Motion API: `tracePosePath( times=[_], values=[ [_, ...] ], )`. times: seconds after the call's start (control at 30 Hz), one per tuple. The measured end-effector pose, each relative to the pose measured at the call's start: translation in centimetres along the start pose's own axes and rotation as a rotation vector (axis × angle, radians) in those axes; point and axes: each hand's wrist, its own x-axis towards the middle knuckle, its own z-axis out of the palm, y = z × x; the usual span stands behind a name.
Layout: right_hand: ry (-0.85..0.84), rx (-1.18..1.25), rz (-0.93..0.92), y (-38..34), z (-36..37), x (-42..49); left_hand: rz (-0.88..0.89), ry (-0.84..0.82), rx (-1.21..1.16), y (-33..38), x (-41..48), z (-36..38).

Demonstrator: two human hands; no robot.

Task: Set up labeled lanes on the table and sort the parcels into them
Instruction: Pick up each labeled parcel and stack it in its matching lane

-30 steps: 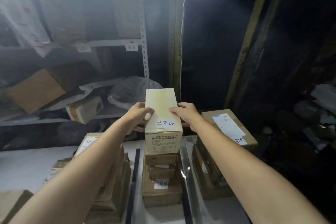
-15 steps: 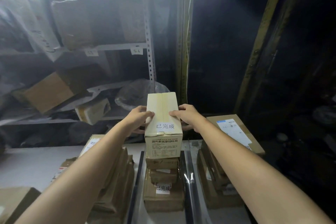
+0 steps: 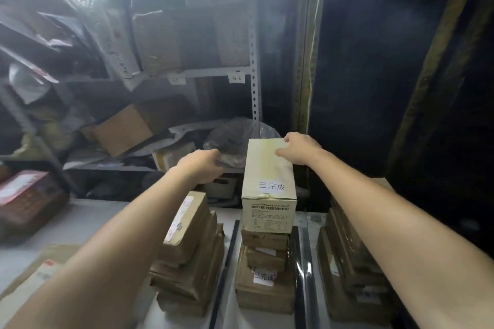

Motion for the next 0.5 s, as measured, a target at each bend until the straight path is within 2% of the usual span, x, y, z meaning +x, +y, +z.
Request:
tracePosePath(
  times=[0.07,0.17,0.37,0.5],
  values=[
    [-0.001,-0.193,-0.115,-2.4,0.1,0.3,-0.051,-0.019,0.148,-2.4,-1.7,-1.4],
    [-0.077,-0.350,-0.295,-7.0,1.3,-0.1,-0.167,-0.049,0.208,-6.5,-5.3,-3.0],
    [-0.296,-0.372,-0.554,-19.0,8.1,-4.6,-0.463,-0.015,0.191,-17.7,-16.4,-5.3],
    [-0.381,-0.414,-0.723,-28.1,14.3,-9.1,-0.646,0.017,0.169,-26.5,-24.8,-6.4]
  ],
)
